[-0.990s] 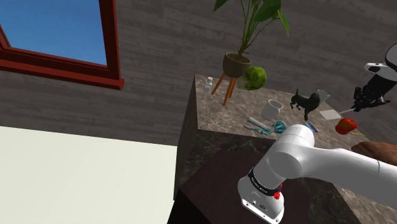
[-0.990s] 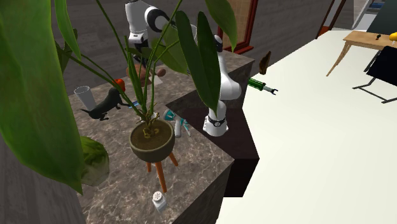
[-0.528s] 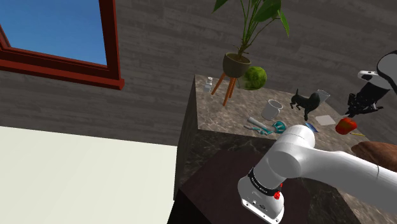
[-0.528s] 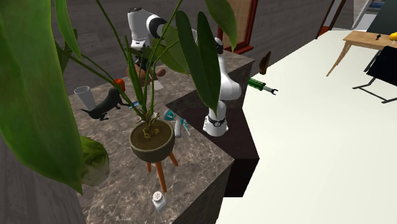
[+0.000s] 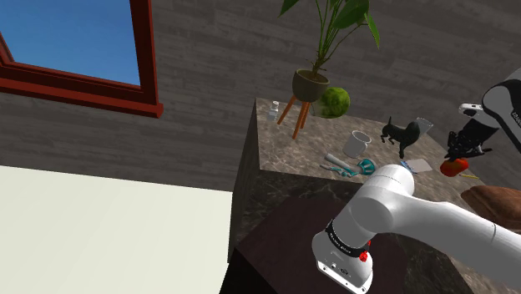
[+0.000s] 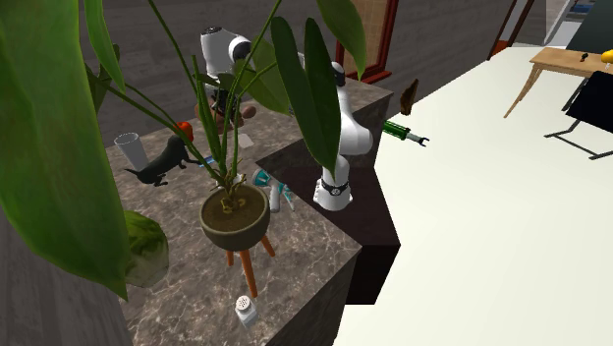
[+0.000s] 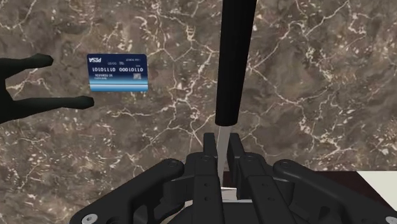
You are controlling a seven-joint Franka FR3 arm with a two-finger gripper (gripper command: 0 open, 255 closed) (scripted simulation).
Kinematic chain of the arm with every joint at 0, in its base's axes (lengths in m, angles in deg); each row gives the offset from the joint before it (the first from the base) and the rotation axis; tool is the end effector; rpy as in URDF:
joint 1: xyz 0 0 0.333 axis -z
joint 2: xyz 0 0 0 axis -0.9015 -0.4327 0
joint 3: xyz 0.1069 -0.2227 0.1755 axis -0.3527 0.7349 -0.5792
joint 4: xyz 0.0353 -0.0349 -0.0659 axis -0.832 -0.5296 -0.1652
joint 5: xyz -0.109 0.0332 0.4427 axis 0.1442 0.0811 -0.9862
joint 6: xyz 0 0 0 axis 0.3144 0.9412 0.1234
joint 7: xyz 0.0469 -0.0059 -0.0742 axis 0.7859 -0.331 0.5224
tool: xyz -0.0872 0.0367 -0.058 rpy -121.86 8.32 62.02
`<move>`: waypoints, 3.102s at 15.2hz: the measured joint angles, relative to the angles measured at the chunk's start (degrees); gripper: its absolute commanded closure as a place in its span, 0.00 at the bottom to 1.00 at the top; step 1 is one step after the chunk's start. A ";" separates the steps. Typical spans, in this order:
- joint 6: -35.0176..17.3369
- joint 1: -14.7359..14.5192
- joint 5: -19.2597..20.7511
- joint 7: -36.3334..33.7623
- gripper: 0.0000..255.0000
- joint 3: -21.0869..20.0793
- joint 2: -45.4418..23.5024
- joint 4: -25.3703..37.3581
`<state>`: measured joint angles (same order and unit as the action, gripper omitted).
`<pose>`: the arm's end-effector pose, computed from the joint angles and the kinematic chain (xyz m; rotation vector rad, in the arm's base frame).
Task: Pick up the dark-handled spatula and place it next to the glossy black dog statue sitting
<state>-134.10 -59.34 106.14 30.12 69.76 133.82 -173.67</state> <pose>-0.1005 -0.5073 0.5206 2.9002 1.1387 -0.0960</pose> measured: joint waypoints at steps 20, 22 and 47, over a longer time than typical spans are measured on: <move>-6.96 4.18 9.06 -1.34 1.00 9.95 6.93 -10.25; -7.63 4.40 10.05 -1.42 1.00 11.07 7.42 -10.87; -7.06 4.49 9.18 -1.61 0.00 10.02 7.15 -10.92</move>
<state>-141.16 -54.85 115.32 28.50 79.77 140.97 -184.59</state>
